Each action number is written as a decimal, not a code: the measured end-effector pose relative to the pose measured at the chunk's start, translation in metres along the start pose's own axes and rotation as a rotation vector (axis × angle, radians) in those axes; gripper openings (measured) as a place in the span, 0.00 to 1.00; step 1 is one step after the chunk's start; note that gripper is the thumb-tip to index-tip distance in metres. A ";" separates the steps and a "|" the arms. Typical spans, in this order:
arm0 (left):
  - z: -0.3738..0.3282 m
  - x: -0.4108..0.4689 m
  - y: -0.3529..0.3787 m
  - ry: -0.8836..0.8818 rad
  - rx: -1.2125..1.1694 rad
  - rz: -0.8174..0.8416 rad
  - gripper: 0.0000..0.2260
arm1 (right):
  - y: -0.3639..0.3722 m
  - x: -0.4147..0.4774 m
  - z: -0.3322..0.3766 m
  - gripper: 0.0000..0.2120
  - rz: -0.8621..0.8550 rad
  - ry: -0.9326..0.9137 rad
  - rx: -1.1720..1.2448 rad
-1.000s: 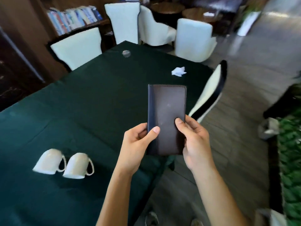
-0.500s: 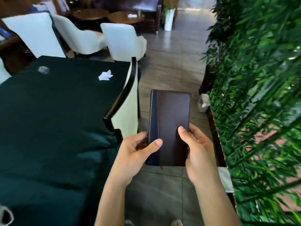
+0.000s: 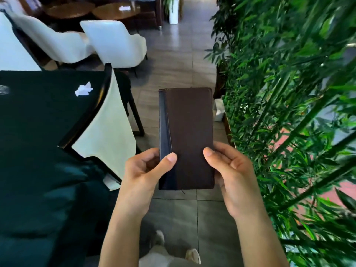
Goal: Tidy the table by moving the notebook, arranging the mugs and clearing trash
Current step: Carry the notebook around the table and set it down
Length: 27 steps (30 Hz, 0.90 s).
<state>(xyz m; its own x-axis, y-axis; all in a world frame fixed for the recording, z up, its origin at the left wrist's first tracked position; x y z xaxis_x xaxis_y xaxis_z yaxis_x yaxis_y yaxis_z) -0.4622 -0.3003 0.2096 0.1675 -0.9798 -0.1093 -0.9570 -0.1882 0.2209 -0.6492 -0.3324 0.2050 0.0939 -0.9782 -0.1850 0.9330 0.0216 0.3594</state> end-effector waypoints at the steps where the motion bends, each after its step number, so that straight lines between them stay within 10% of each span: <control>1: 0.000 0.004 0.004 -0.005 -0.002 0.002 0.12 | -0.004 0.003 0.001 0.17 -0.015 -0.004 0.002; 27: -0.045 0.272 -0.069 0.030 0.039 0.071 0.16 | 0.100 0.255 0.011 0.15 -0.069 -0.083 -0.069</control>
<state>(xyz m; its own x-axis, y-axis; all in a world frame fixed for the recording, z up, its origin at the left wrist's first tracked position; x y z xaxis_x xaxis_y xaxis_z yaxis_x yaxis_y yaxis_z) -0.3400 -0.5565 0.2087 0.1056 -0.9922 -0.0661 -0.9751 -0.1164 0.1887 -0.5360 -0.5815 0.2036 0.0023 -0.9915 -0.1300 0.9581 -0.0351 0.2842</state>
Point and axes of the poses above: each hand's wrist, its own x-axis towards the middle knuckle, its own y-axis out of the palm, z = x × y, the point moved 10 cm from there along x, towards the middle knuckle, and after that the axes turned 1 degree about x, right-handed, at the moved point
